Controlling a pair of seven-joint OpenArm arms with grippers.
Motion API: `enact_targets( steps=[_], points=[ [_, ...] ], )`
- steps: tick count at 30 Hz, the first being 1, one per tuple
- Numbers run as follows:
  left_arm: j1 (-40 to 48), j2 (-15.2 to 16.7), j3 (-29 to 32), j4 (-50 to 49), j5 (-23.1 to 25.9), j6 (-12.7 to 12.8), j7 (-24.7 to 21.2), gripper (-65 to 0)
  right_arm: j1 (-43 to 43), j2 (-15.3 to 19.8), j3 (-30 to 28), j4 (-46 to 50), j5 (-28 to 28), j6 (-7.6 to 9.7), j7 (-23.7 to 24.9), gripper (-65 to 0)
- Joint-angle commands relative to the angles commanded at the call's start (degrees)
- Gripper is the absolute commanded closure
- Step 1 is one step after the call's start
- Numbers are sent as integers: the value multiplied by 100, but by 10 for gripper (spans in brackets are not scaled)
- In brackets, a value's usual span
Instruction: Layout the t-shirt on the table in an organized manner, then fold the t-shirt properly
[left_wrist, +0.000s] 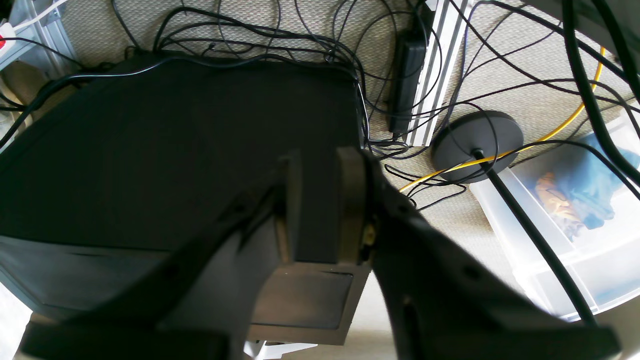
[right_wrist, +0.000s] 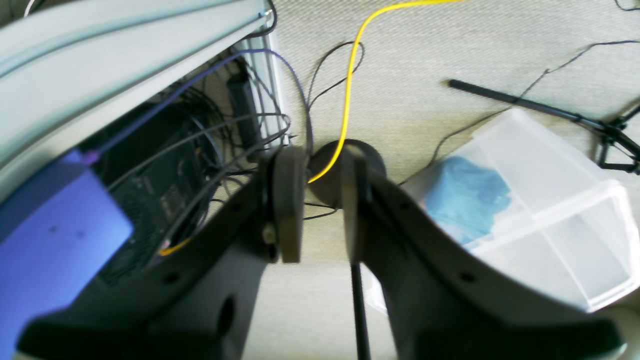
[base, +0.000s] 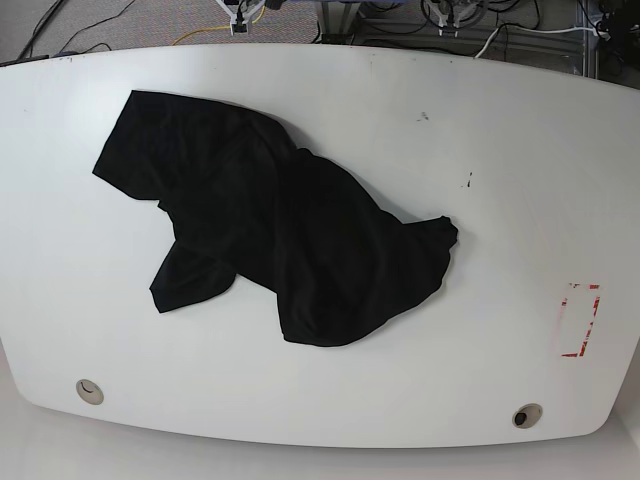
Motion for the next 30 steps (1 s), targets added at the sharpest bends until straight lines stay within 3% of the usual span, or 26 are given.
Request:
enact_targets(
  steps=[30],
  points=[
    [650, -101, -74, 961, -27, 6, -108, -98, -10, 0, -81, 32, -13, -32, 127, -125]
  ],
)
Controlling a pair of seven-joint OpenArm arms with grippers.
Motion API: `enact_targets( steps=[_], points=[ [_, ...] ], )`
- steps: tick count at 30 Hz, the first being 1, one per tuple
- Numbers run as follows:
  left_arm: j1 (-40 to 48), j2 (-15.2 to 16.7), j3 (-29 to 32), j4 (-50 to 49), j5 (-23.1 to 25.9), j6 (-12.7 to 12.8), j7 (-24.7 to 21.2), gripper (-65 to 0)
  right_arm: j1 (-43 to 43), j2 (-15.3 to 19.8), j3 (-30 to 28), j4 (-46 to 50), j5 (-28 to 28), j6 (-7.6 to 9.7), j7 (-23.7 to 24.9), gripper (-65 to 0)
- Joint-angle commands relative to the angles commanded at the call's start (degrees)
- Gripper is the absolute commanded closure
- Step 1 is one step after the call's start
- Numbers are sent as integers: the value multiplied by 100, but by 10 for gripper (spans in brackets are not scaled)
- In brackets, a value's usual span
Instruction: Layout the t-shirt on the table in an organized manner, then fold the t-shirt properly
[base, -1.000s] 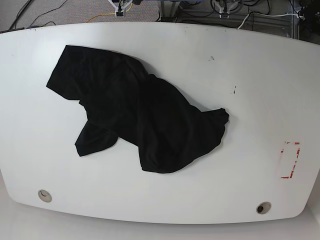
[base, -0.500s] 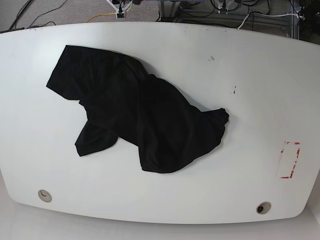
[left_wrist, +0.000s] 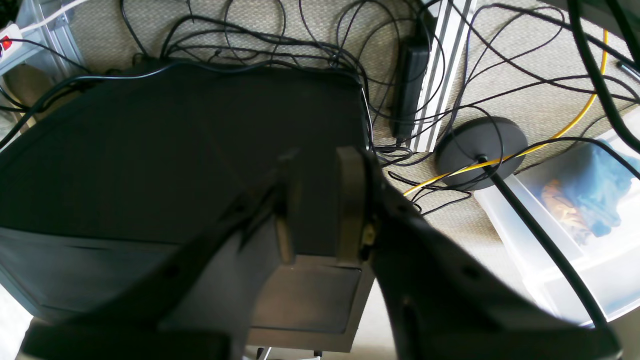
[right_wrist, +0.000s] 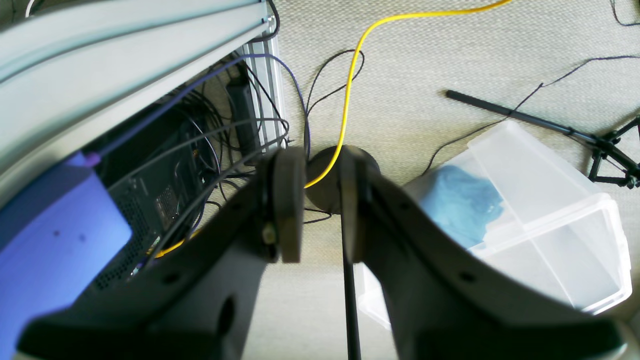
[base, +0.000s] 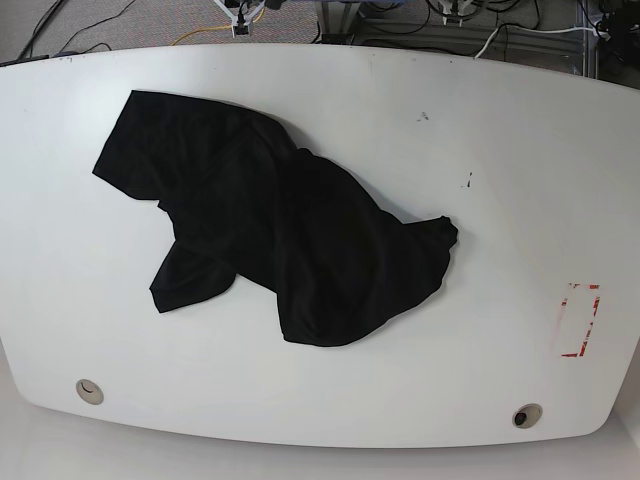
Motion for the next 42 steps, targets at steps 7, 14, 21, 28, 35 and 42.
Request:
enact_targets(
  steps=[7, 14, 21, 28, 35, 42],
  points=[
    [-80, 14, -17, -18, 14, -7, 88, -93, -32, -10, 77, 4, 9, 22, -48, -128],
    [-433, 77, 48, -91, 7, -9, 37, -107, 16, -92, 108, -53, -12, 39, -1, -127],
    [-468, 77, 48, -99, 7, -9, 37, -107, 16, -92, 108, -53, -12, 39, -1, -127],
    [-468, 77, 48, -99, 7, -9, 37, -107, 16, -92, 108, -53, -12, 39, -1, -127],
    [-450, 77, 48, -99, 7, -9, 19, -107, -1, -92, 108, -44, -20, 39, 8, -125],
    [-354, 77, 48, -82, 16, -9, 19, -107, -107, -92, 108, -35, -20, 39, 430, -124]
  ],
)
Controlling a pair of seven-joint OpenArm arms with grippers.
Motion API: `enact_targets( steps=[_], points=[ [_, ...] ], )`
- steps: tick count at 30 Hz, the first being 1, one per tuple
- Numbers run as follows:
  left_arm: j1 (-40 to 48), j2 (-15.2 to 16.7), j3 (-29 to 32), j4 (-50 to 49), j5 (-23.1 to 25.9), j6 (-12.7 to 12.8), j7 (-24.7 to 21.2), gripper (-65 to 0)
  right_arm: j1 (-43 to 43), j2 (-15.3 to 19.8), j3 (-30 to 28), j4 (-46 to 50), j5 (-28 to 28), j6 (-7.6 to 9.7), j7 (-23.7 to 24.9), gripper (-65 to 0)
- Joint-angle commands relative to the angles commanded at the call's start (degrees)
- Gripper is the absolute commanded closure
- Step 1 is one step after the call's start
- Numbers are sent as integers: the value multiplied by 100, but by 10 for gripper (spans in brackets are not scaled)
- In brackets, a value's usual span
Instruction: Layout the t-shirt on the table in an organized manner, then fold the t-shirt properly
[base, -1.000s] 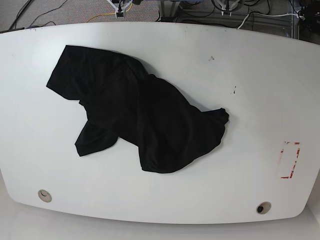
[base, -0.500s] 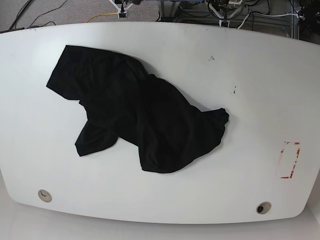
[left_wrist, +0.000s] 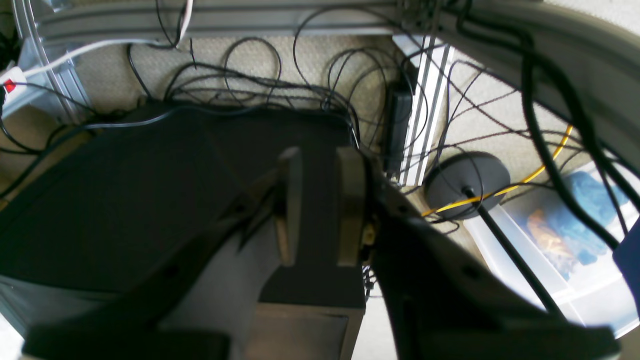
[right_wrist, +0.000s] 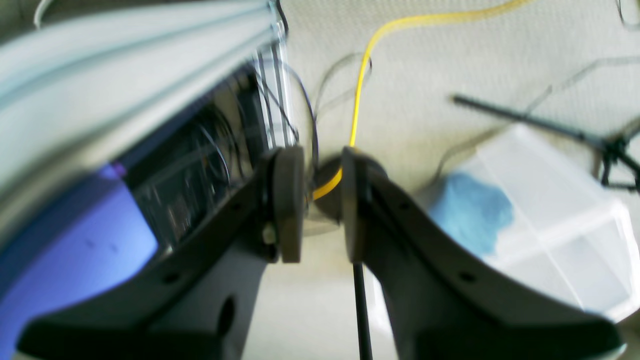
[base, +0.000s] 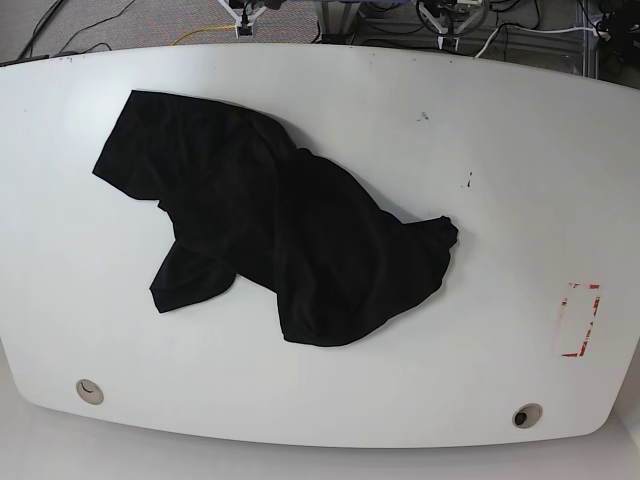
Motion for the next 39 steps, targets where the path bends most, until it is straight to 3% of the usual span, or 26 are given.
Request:
enact_targets(
  steps=[10, 16, 39],
  points=[
    [141, -9, 0, 35, -18, -9, -167, -107, -202, 0, 0, 97, 0, 0, 141, -122],
    [413, -18, 0, 35, -18, -18, -712, -107, -695, 0, 0, 967, 0, 0, 141, -122],
    [1248, -44, -26, 264, -26, -18, -1855, -107, -2629, 18, 0, 3763, 0, 0, 105, -122]
  ],
)
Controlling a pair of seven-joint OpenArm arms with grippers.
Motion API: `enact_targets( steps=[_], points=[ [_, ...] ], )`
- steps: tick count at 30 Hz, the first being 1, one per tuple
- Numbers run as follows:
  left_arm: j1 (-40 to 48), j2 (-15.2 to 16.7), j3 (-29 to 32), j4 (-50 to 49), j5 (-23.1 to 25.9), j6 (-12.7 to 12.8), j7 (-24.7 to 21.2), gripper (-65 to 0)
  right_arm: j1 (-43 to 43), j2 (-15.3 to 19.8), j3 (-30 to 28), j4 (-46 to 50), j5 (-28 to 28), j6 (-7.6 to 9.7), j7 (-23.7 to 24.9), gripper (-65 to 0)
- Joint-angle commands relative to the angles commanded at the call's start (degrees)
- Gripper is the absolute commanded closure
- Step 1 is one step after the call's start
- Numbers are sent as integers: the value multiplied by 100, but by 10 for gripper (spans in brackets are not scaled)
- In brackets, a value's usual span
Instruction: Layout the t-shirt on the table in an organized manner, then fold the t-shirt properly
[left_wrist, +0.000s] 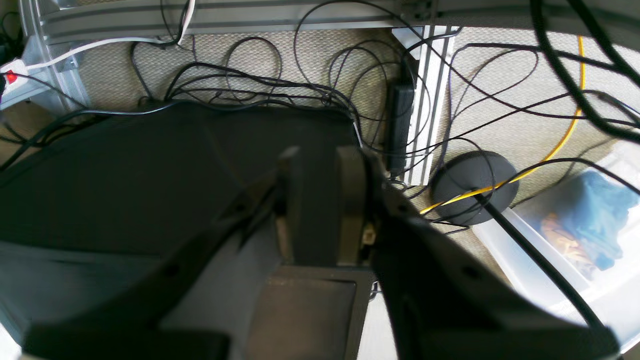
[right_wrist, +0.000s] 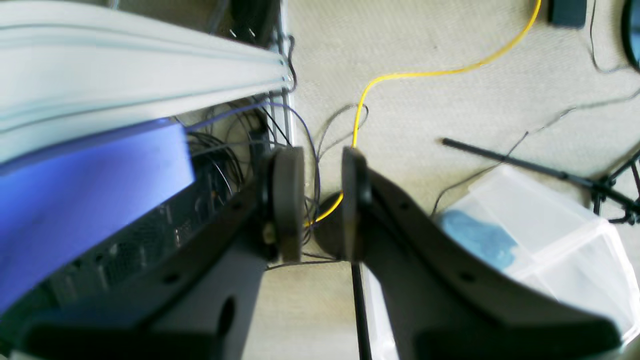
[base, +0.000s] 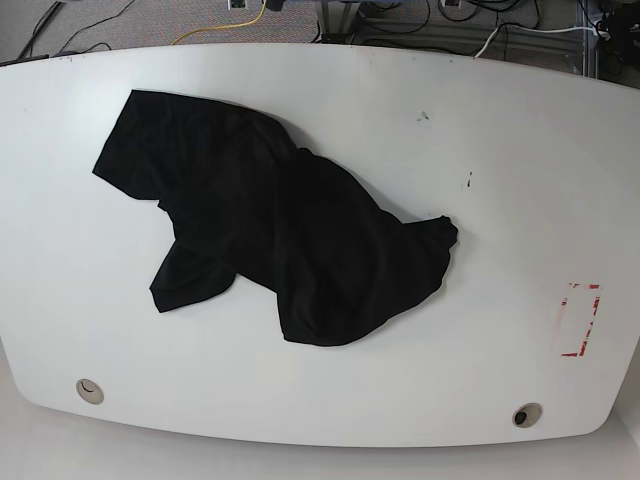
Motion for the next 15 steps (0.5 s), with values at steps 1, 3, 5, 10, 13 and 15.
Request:
enact_targets(
  steps=[1, 3, 5, 10, 13, 15],
  points=[
    [114, -9, 0, 132, 0, 0, -35, -107, -88, 9, 0, 123, 0, 0, 0, -122],
    [360, -18, 0, 527, 0, 0, -62, -107, -273, 18, 0, 396, 0, 0, 0, -122],
    [598, -70, 0, 941, 0, 0, -62, -107, -431, 18, 0, 598, 0, 0, 0, -122],
    [1187, -88, 0, 1864, 0, 0, -62, -107, -756, 123, -9, 1073, -9, 0, 0, -122],
    [1521, -88, 0, 2365, 0, 0, -62, -107, -949, 132, -9, 1345, -9, 0, 0, -122],
    [1767, -114, 0, 2725, 0, 0, -62, -107, -1073, 132, -9, 1556, -9, 0, 0, -122]
  ],
)
